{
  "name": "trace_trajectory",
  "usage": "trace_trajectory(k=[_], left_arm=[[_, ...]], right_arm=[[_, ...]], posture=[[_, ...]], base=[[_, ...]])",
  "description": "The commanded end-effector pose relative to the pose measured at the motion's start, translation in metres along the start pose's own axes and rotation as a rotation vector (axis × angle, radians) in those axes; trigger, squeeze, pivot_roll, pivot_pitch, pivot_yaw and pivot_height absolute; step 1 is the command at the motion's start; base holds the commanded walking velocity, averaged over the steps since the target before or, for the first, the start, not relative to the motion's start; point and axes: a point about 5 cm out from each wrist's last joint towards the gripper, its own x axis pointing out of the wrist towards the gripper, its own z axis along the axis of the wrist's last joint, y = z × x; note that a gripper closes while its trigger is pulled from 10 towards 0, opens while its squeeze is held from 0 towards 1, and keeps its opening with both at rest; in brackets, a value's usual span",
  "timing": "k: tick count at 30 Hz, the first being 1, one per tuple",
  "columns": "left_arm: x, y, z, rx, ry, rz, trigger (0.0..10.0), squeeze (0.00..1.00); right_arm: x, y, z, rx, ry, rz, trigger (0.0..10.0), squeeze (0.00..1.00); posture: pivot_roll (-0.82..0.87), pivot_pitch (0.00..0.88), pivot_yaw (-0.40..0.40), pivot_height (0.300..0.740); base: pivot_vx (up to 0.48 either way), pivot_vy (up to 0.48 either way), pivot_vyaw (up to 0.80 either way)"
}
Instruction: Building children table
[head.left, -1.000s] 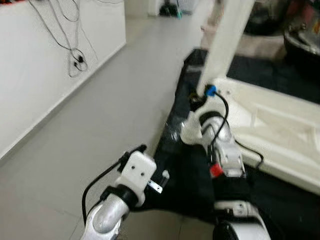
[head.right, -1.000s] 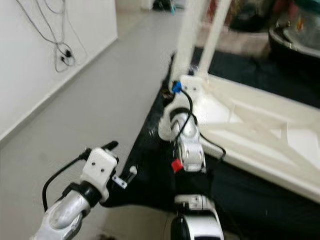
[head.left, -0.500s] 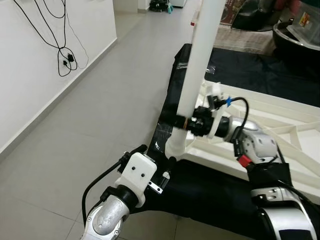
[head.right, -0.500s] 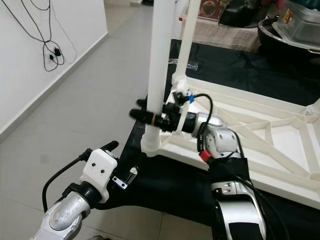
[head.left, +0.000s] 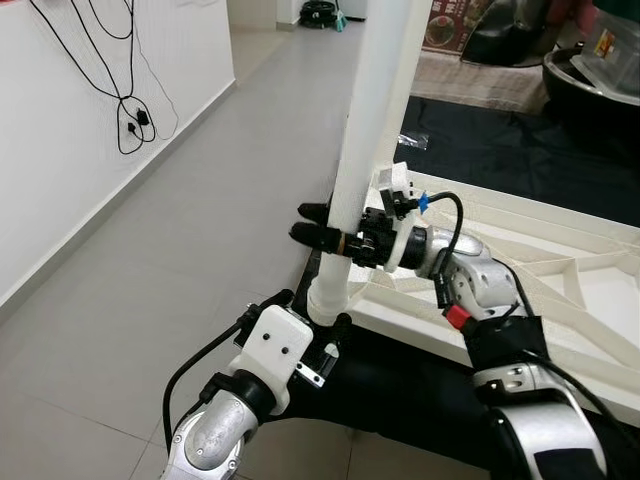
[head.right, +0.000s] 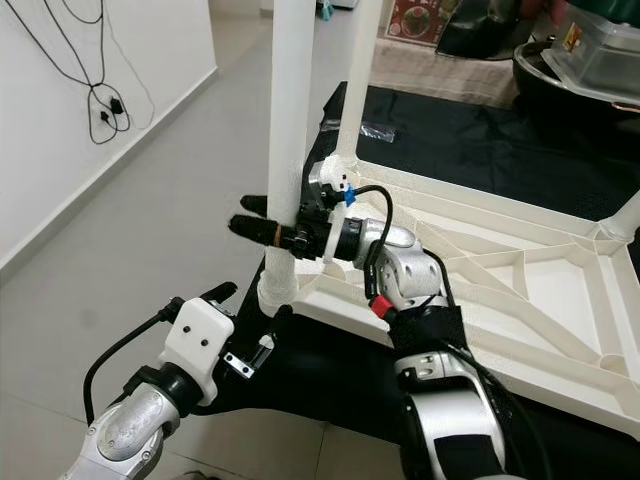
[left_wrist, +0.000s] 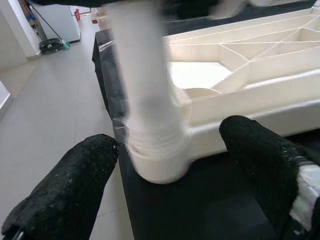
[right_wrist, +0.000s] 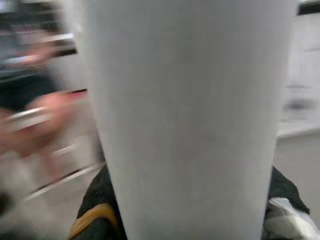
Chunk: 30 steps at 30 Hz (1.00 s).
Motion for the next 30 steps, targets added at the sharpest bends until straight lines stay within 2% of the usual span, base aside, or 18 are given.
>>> trace_trajectory(k=[1,2,3,4,5,6,7,9,14,15,19,20,23,24,26,27,29,30], left_arm=[[-0.001,-0.002,-0.002,0.000,0.009,-0.001,10.0,0.00],[-0.001,-0.002,-0.002,-0.001,0.008,-0.002,10.0,0.00],[-0.001,-0.002,-0.002,-0.001,0.008,-0.002,10.0,0.00],[0.000,-0.002,-0.002,-0.003,0.008,-0.002,10.0,0.00],[0.000,-0.002,-0.002,-0.003,0.008,-0.002,10.0,0.00],[0.000,-0.003,-0.002,-0.004,0.007,-0.003,10.0,0.00],[0.000,-0.003,-0.002,-0.004,0.007,-0.003,10.0,0.00],[0.001,-0.003,-0.002,-0.005,0.004,-0.004,10.0,0.00],[0.000,-0.002,-0.002,-0.004,0.006,-0.003,10.0,0.00],[0.000,-0.002,-0.003,-0.003,0.007,-0.003,10.0,0.00],[0.001,-0.002,-0.003,-0.003,0.008,-0.002,10.0,0.00],[0.001,-0.002,-0.003,-0.002,0.008,-0.001,10.0,0.00],[0.001,-0.002,-0.003,-0.003,0.007,0.000,10.0,0.00],[0.001,-0.002,-0.003,-0.003,0.007,0.000,10.0,0.00],[0.001,-0.002,-0.003,-0.003,0.007,0.001,10.0,0.00],[0.001,-0.001,-0.003,-0.003,0.006,0.001,10.0,0.00],[0.001,-0.001,-0.003,-0.003,0.006,0.001,10.0,0.00],[0.002,-0.001,-0.003,-0.003,0.006,0.002,10.0,0.00]], right_arm=[[-0.011,-0.017,-0.006,0.024,0.005,-0.248,0.0,0.00],[-0.014,-0.026,-0.010,0.007,0.033,-0.445,0.0,0.00],[-0.014,-0.026,-0.010,0.007,0.033,-0.445,0.0,0.00],[-0.022,-0.033,-0.015,-0.004,0.050,-0.632,0.0,0.00],[-0.022,-0.033,-0.015,-0.004,0.050,-0.632,0.0,0.00],[-0.040,-0.036,-0.021,-0.011,0.074,-0.885,0.0,0.00],[-0.040,-0.036,-0.021,-0.011,0.074,-0.885,0.0,0.00],[-0.068,-0.028,-0.028,-0.005,0.095,-1.198,0.0,0.00],[-0.062,-0.012,-0.031,0.015,0.094,-1.228,0.4,0.00],[-0.052,-0.008,-0.029,0.033,0.058,-1.181,10.0,0.00],[-0.043,-0.006,-0.024,0.031,-0.007,-1.112,10.0,0.00],[-0.032,-0.003,-0.016,0.003,-0.092,-1.040,10.0,1.00],[-0.029,-0.005,-0.007,-0.054,-0.136,-0.981,10.0,1.00],[-0.028,-0.005,-0.004,-0.064,-0.147,-0.950,10.0,0.00],[-0.020,-0.002,-0.003,0.019,-0.158,-0.772,10.0,0.00],[-0.015,0.003,-0.007,0.128,-0.127,-0.568,10.0,0.00],[-0.015,0.003,-0.007,0.128,-0.127,-0.568,10.0,0.00],[-0.015,0.009,-0.010,0.208,-0.107,-0.405,10.0,0.00]], posture=[[0.15,0.105,-0.067,0.740],[0.14,0.105,-0.064,0.740],[0.14,0.105,-0.064,0.740],[0.14,0.104,-0.063,0.740],[0.14,0.104,-0.063,0.740],[0.14,0.107,-0.063,0.740],[0.14,0.107,-0.063,0.740],[0.14,0.106,-0.064,0.740],[0.14,0.109,-0.064,0.740],[0.14,0.109,-0.066,0.740],[0.14,0.110,-0.065,0.740],[0.14,0.110,-0.067,0.740],[0.14,0.111,-0.066,0.740],[0.14,0.111,-0.067,0.740],[0.14,0.111,-0.067,0.740],[0.14,0.112,-0.064,0.740],[0.14,0.112,-0.064,0.740],[0.14,0.112,-0.064,0.740]], base=[[0.000,0.000,0.00],[0.000,0.000,0.00],[0.000,0.000,0.00],[0.000,0.000,0.00],[0.000,0.000,0.00],[0.000,0.000,0.00],[0.000,0.000,0.00],[0.000,0.000,0.00],[0.000,0.000,0.00],[0.000,0.000,0.00],[0.000,0.000,0.00],[0.000,0.000,0.00],[0.000,0.000,0.00],[0.000,0.000,0.00],[0.000,0.000,0.00],[0.000,0.000,0.00],[0.000,0.000,0.00],[0.000,0.000,0.00]])
